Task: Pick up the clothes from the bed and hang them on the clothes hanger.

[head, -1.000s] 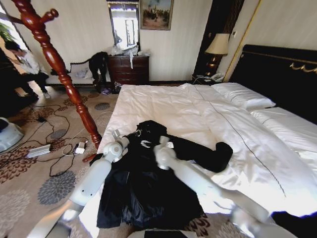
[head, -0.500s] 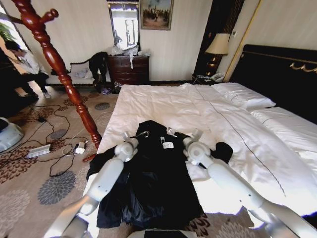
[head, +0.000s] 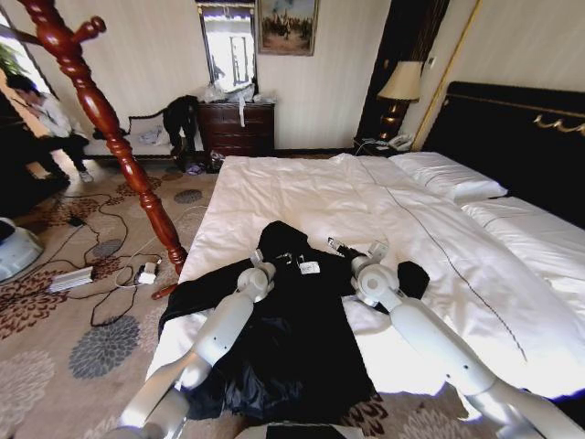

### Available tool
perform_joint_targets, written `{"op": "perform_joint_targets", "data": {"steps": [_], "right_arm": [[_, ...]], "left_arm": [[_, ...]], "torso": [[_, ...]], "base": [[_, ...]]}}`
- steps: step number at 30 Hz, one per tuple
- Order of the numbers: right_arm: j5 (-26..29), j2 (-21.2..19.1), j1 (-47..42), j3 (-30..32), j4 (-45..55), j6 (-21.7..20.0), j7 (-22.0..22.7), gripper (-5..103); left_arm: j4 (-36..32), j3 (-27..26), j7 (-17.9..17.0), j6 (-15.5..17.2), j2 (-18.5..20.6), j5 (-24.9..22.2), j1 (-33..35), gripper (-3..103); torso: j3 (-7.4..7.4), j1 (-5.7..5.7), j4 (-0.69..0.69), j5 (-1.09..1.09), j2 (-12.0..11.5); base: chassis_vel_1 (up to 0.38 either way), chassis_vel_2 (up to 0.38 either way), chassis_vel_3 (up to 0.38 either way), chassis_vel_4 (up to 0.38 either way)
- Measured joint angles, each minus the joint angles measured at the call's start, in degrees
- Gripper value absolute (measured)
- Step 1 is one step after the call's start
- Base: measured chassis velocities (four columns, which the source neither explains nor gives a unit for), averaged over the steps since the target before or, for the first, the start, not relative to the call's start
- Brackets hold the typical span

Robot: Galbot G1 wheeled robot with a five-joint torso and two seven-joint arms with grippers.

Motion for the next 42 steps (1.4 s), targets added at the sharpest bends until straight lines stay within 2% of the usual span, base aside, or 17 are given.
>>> {"op": "perform_joint_targets", "data": {"steps": [3,7,9,11,12,17,20,21,22,25,27,30,31,33,39,41,42], "right_arm": [[-1.3,0.2,0.8,-0.8,-2.3,-1.0,-0.4,100],[-3.7,0.2,1.1,-1.2,-5.6,-2.5,-1.3,100],[-4.8,0.1,1.5,-1.5,-7.3,-3.6,-2.6,100],[-5.6,0.0,1.8,-1.7,-8.4,-3.9,-3.7,100],[-6.9,-0.2,2.2,-2.1,-9.7,-4.3,-5.1,100],[-13.4,-2.4,3.3,-4.2,-13.6,-6.4,-12.0,100],[-18.4,-3.8,5.8,-7.9,-17.3,-5.3,-21.4,100],[-18.4,-3.8,5.8,-7.9,-17.3,-5.3,-21.4,100],[-20.7,-4.3,7.8,-10.2,-19.2,-4.5,-27.5,100],[-23.5,-3.3,12.8,-15.2,-24.4,-2.4,-39.2,100],[-23.6,-3.0,13.5,-15.9,-25.2,-1.9,-40.9,100],[-27.3,-0.1,19.2,-19.6,-32.1,3.0,-53.5,100],[-27.3,-0.1,19.2,-19.6,-32.1,3.0,-53.5,100],[-30.5,1.2,22.4,-21.6,-35.8,4.5,-59.3,100],[-33.6,2.5,26.0,-23.6,-39.6,4.0,-65.1,100],[-39.0,4.0,29.0,-25.0,-44.6,2.9,-73.8,100],[-44.8,6.8,30.8,-25.1,-50.9,3.1,-79.5,100]], "left_arm": [[-3.9,-0.1,-2.4,3.4,3.7,-0.3,2.1,11],[-8.6,-0.3,-2.2,4.4,8.0,-1.0,4.0,27],[-11.4,-0.3,-0.9,3.7,10.1,-0.8,5.0,38],[-12.8,-0.3,0.0,3.0,11.0,-0.6,5.6,38],[-14.4,-0.4,0.9,2.1,11.9,-0.2,6.0,48],[-17.9,-2.5,2.5,-0.6,12.9,3.6,7.0,65],[-22.1,-7.0,0.3,-1.0,14.1,4.1,9.9,76],[-22.1,-7.0,0.3,-1.0,14.1,4.1,9.9,76],[-24.2,-9.8,-1.6,-1.0,15.4,6.1,12.4,81],[-26.5,-17.6,-8.4,0.7,17.8,14.4,20.2,96],[-26.9,-19.1,-8.8,0.7,17.9,15.1,21.7,96],[-29.5,-26.2,-9.0,0.2,17.6,18.4,29.3,100],[-29.5,-26.2,-9.0,0.2,17.6,18.4,29.3,100],[-32.4,-28.8,-8.9,0.0,16.8,19.1,33.0,100],[-36.7,-31.4,-8.8,0.0,15.9,19.4,36.7,100],[-40.7,-33.8,-9.2,0.4,15.4,19.2,40.1,100],[-43.4,-35.5,-10.0,1.3,15.8,18.1,42.5,100]], "torso": [[0.01,0.00,0.04,0.00,0.0],[0.01,0.00,0.01,-0.01,0.0],[0.00,0.00,-0.01,0.00,0.0],[0.00,0.00,0.00,0.01,0.0],[0.00,0.00,0.02,0.01,0.0],[0.01,0.00,-0.04,0.00,0.0],[0.00,0.00,-0.05,0.02,0.0],[0.00,0.00,-0.05,0.02,0.0],[0.00,0.00,0.00,0.01,0.0],[0.01,0.00,0.04,-0.03,0.0],[0.01,0.00,0.04,-0.02,0.0],[0.01,0.00,0.05,-0.01,0.0],[0.01,0.00,0.05,-0.01,0.0],[0.01,0.00,0.05,-0.02,0.0],[0.01,0.00,-0.01,0.00,0.0],[0.01,0.00,0.01,0.00,0.0],[0.01,0.01,0.00,0.01,0.0]], "base": [[0.000,0.000,0.000,0.000],[0.000,0.000,0.000,0.000],[0.000,0.000,0.000,0.000],[0.000,0.000,0.000,0.000],[0.000,0.000,0.000,0.000],[0.000,0.000,0.000,0.000],[0.000,0.000,0.000,0.000],[0.000,0.000,0.000,0.000],[0.000,0.000,0.000,0.000],[0.000,0.000,0.000,0.000],[0.000,0.000,0.000,0.000],[0.000,0.000,0.000,0.000],[0.000,0.000,0.000,0.000],[0.000,0.000,0.000,0.000],[0.000,0.000,0.000,0.000],[0.000,0.000,0.000,0.000],[0.000,0.000,0.000,0.000]]}}
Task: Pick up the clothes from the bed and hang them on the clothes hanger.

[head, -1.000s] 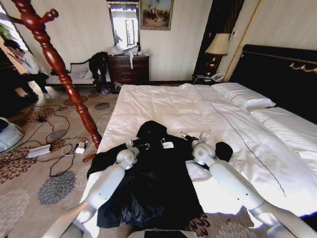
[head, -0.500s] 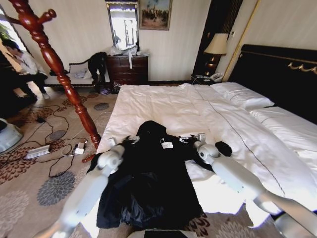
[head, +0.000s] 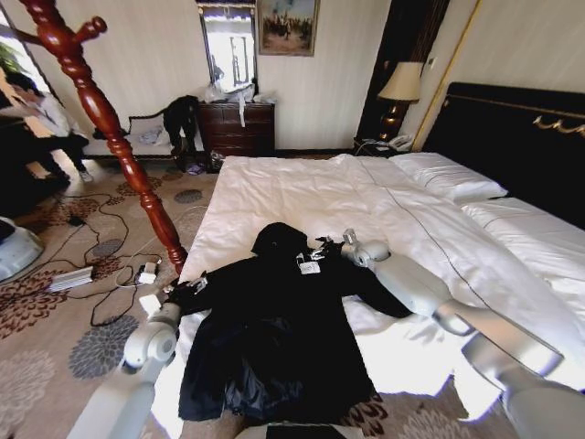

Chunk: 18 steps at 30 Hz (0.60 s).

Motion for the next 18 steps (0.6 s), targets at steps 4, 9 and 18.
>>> {"op": "perform_joint_targets", "data": {"steps": [4,9,18], "right_arm": [[-2.4,2.8,0.8,-0.3,-4.2,0.2,-1.0,100],[-4.1,8.7,2.3,-0.5,-10.2,-0.1,1.0,100],[-8.5,14.3,3.9,-0.4,-17.0,-0.5,2.0,100]], "left_arm": [[-0.7,-0.3,-0.4,0.5,0.0,-0.5,0.4,100],[-0.5,0.8,-0.8,0.9,-0.4,-0.7,-0.3,100],[0.7,2.5,-1.2,1.2,-0.4,-1.1,-2.1,100]], "torso": [[0.00,0.00,0.01,0.00,0.0],[0.00,0.00,0.05,-0.01,0.0],[0.00,0.00,0.00,-0.01,0.0]], "base": [[0.000,0.000,0.000,0.000],[0.000,0.000,0.000,0.000],[0.000,0.000,0.000,0.000]]}}
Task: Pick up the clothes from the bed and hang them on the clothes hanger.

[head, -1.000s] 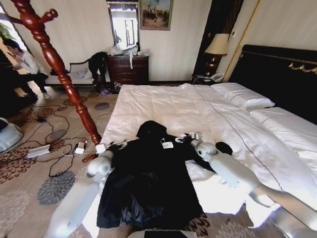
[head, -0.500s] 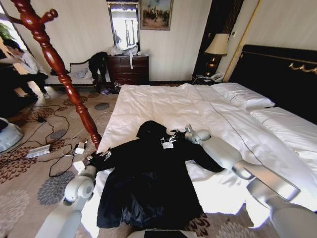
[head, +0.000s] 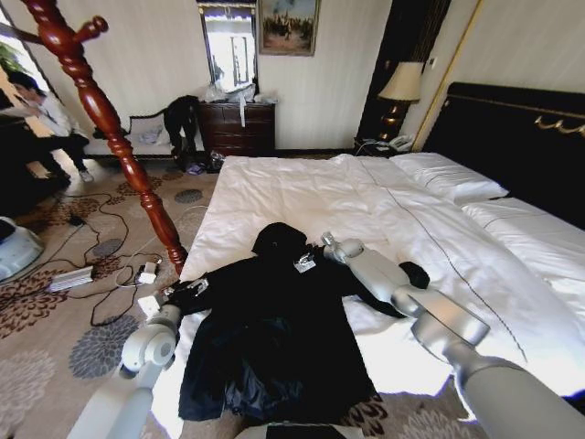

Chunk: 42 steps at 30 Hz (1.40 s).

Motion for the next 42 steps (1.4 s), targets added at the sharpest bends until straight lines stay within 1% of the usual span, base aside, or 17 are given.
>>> {"op": "perform_joint_targets", "data": {"steps": [5,7,8,10,11,13,14,17,19,21,22,24,26,27,28,33,42], "right_arm": [[-2.3,1.2,0.5,0.0,-1.7,-1.3,0.2,101],[-4.6,2.0,0.7,0.2,-2.7,-2.1,0.8,92],[-4.6,2.0,0.7,0.2,-2.7,-2.1,0.8,92],[-5.7,2.3,0.7,0.5,-3.0,-2.9,1.5,82],[-6.1,2.4,0.7,0.6,-3.0,-3.3,1.9,82],[-6.4,2.3,0.6,0.7,-2.7,-3.8,2.5,70],[-6.4,2.3,0.6,0.7,-2.7,-3.8,2.5,70],[-6.4,1.7,0.3,0.8,-1.8,-4.1,3.2,54],[-6.4,1.6,0.2,0.8,-1.4,-4.1,3.5,54],[-6.5,1.1,-0.1,0.8,-0.4,-4.1,4.8,42],[-6.5,1.1,-0.1,0.8,-0.4,-4.1,4.8,42],[-7.5,1.0,-0.2,0.7,0.3,-4.0,6.6,33],[-8.5,0.9,-0.2,0.7,0.5,-3.4,7.9,27],[-8.5,0.9,-0.2,0.7,0.5,-3.4,7.9,27],[-9.0,0.9,-0.2,0.7,0.7,-3.0,8.8,24],[-9.8,0.8,-0.1,1.0,1.6,-2.0,11.0,24],[-10.7,-0.3,0.1,1.4,4.5,0.0,12.3,22]], "left_arm": [[0.6,0.5,0.0,0.0,0.0,0.0,-0.8,100],[0.8,0.7,-0.1,0.1,-0.1,-0.4,-1.3,100],[0.8,0.7,-0.1,0.1,-0.1,-0.4,-1.3,100],[0.8,0.7,-0.2,0.2,0.0,-0.8,-1.4,100],[0.8,0.7,-0.2,0.2,0.0,-0.8,-1.4,100],[1.0,0.7,-0.2,0.2,0.2,-0.8,-1.4,100],[1.0,0.7,-0.2,0.2,0.2,-0.8,-1.4,100],[1.2,0.7,-0.3,0.2,0.3,-0.9,-1.6,100],[1.2,0.8,-0.3,0.2,0.2,-0.9,-1.7,100],[1.3,1.0,-0.4,0.2,0.2,-0.9,-1.9,100],[1.3,1.0,-0.4,0.2,0.2,-0.9,-1.9,100],[1.5,1.1,-0.5,0.2,0.1,-0.9,-2.1,100],[1.6,1.2,-0.6,0.2,0.1,-0.9,-2.3,100],[1.6,1.2,-0.6,0.2,0.1,-0.9,-2.3,100],[1.7,1.3,-0.7,0.2,0.1,-1.0,-2.5,100],[1.8,1.3,-0.8,0.2,0.2,-1.3,-2.9,100],[2.1,1.9,-0.9,0.2,0.2,-1.3,-3.6,100]], "torso": [[0.00,-0.01,0.01,0.00,0.0],[0.00,0.00,0.01,0.01,0.0],[0.00,0.00,0.01,0.01,0.0],[-0.01,-0.01,0.02,0.01,0.0],[-0.01,-0.01,0.03,0.01,0.0],[-0.01,-0.01,0.02,0.01,0.0],[-0.01,-0.01,0.02,0.01,0.0],[-0.01,-0.01,0.00,0.01,0.0],[0.00,-0.01,0.00,0.01,0.0],[0.00,-0.01,0.00,0.01,0.0],[0.00,-0.01,0.00,0.01,0.0],[0.00,-0.01,0.01,0.01,0.0],[0.00,-0.01,0.00,0.01,0.0],[0.00,-0.01,0.00,0.01,0.0],[0.00,-0.01,0.00,0.01,0.0],[0.01,0.00,0.00,0.01,0.0],[0.01,0.01,0.00,0.01,0.0]], "base": [[0.000,0.000,0.000,0.000],[0.000,0.000,0.000,0.000],[0.000,0.000,0.000,0.000],[0.000,0.000,0.000,0.000],[0.000,0.000,0.000,0.000],[0.000,0.000,0.000,0.000],[0.000,0.000,0.000,0.000],[0.000,0.000,0.000,0.000],[0.000,0.000,0.000,0.000],[0.000,0.000,0.000,0.000],[0.000,0.000,0.000,0.000],[0.000,0.000,0.000,0.000],[0.000,0.000,0.000,0.000],[0.000,0.000,0.000,0.000],[0.000,0.000,0.000,0.000],[0.000,0.000,0.000,0.000],[0.000,0.000,0.000,0.000]]}}
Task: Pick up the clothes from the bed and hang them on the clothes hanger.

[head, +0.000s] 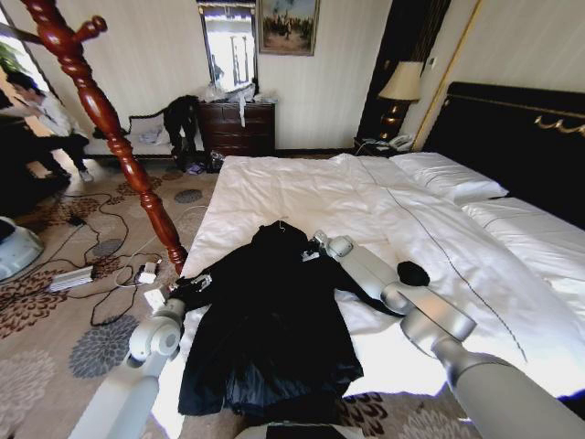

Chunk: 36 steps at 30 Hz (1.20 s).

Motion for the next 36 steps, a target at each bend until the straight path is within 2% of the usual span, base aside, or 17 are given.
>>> {"op": "perform_joint_targets", "data": {"steps": [6,11,15,16,18,20,21,25,26,30,31,34,36], "right_arm": [[0.0,-1.0,0.3,1.5,3.2,1.7,2.2,22],[0.6,-2.2,1.5,2.2,6.7,3.0,3.9,22],[2.0,-2.6,2.2,2.8,10.4,5.1,6.8,22],[2.0,-2.6,2.2,2.8,10.4,5.1,6.8,22],[2.3,-2.6,2.5,2.9,12.0,7.1,8.5,22],[2.2,-2.8,3.1,2.9,14.0,9.8,10.0,22],[2.2,-2.8,3.1,2.9,14.0,9.8,10.0,22],[1.2,-3.5,4.4,2.5,16.9,15.2,12.4,22],[1.2,-3.5,4.4,2.5,16.9,15.2,12.4,22],[-0.6,-3.5,6.1,2.6,18.2,19.9,14.7,22],[-0.6,-3.5,6.1,2.6,18.2,19.9,14.7,22],[-1.0,-3.3,7.9,3.2,19.9,21.7,17.5,22],[-0.9,-3.3,8.5,3.2,20.6,21.9,18.1,22]], "left_arm": [[-0.6,-0.4,-0.1,-0.3,0.4,-1.1,-1.1,100],[-2.7,-2.1,-0.1,-0.5,2.6,-3.0,-2.7,100],[-5.5,-5.9,-0.3,-0.5,7.5,-6.8,-4.5,100],[-5.5,-5.9,-0.3,-0.5,7.5,-6.8,-4.5,100],[-7.2,-8.4,-1.0,0.4,11.2,-10.8,-5.6,100],[-8.8,-11.3,-1.8,1.3,16.5,-15.1,-7.0,100],[-8.8,-11.3,-1.8,1.3,16.5,-15.1,-7.0,100],[-11.6,-15.3,-2.8,3.4,26.5,-22.8,-9.5,100],[-11.6,-15.3,-2.8,3.4,26.5,-22.8,-9.5,100],[-12.7,-16.8,-4.6,6.1,34.0,-29.3,-14.0,100],[-12.7,-16.8,-4.6,6.1,34.0,-29.3,-14.0,100],[-12.0,-17.0,-5.4,7.6,39.3,-33.4,-18.5,100],[-11.7,-17.3,-5.4,7.8,40.7,-34.5,-19.4,100]], "torso": [[0.00,0.00,0.01,0.00,0.0],[-0.01,0.00,0.00,-0.01,0.0],[-0.01,0.00,0.00,-0.01,0.0],[-0.01,0.00,0.00,-0.01,0.0],[-0.01,0.00,0.02,-0.02,0.0],[-0.01,0.00,0.02,-0.01,0.0],[-0.01,0.00,0.02,-0.01,0.0],[-0.01,-0.01,0.01,0.00,0.0],[-0.01,-0.01,0.01,0.00,0.0],[-0.01,-0.01,0.00,0.00,0.0],[-0.01,-0.01,0.00,0.00,0.0],[-0.01,0.00,0.00,-0.01,0.0],[-0.01,0.00,0.00,-0.01,0.0]], "base": [[0.000,0.000,0.000,0.000],[0.000,0.000,0.000,0.000],[0.000,0.000,0.000,0.000],[0.000,0.000,0.000,0.000],[0.000,0.000,0.000,0.000],[0.000,0.000,0.000,0.000],[0.000,0.000,0.000,0.000],[0.000,0.000,0.000,0.000],[0.000,0.000,0.000,0.000],[0.000,0.000,0.000,0.000],[0.000,0.000,0.000,0.000],[0.000,0.000,0.000,0.000],[0.000,0.000,0.000,0.000]]}}
